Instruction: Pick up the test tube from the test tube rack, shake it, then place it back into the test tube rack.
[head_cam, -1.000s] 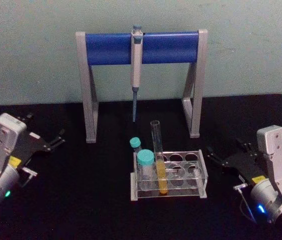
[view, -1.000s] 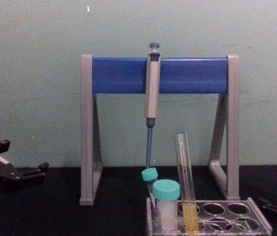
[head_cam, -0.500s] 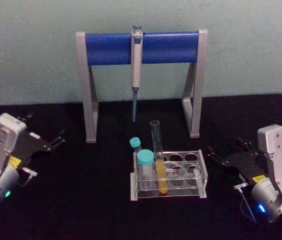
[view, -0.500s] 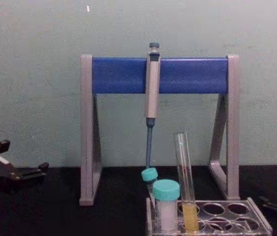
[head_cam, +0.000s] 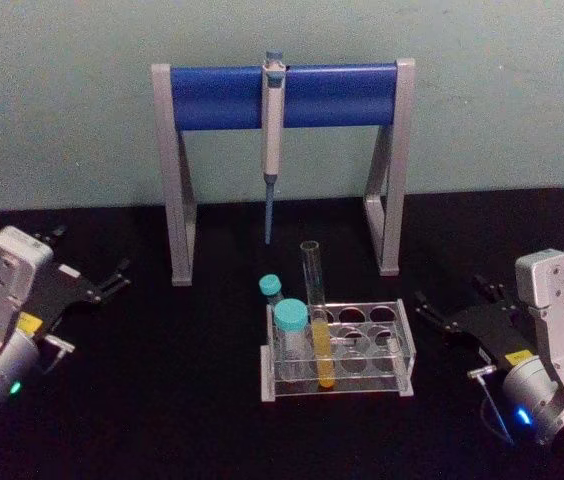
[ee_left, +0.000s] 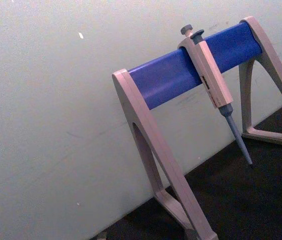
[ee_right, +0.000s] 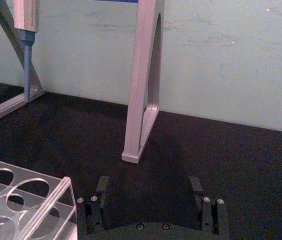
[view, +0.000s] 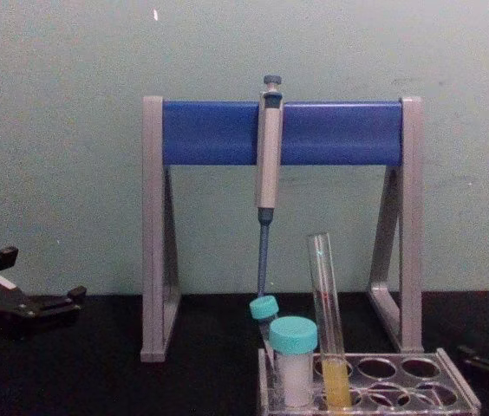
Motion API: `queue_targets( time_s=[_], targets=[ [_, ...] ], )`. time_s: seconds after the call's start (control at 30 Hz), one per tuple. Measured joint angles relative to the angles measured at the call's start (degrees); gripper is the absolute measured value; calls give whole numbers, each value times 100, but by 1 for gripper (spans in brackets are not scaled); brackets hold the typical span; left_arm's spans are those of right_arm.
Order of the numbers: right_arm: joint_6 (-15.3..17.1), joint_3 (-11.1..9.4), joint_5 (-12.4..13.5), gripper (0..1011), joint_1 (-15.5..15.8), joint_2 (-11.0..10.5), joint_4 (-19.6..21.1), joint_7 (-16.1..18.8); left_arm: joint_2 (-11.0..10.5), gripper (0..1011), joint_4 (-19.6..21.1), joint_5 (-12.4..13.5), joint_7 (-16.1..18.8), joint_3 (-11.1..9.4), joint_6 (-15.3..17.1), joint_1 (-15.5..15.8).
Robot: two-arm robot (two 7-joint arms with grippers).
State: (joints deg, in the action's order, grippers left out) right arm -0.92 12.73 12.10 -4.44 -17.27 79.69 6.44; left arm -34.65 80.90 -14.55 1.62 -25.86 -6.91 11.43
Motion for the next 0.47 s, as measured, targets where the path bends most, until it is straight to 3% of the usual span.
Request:
queue_targets(
  time_s=[0.47],
  targets=[
    [-3, 0, 4, 1000, 1, 0, 4, -3, 0, 1001, 0, 0, 0, 0, 0, 0]
  ],
)
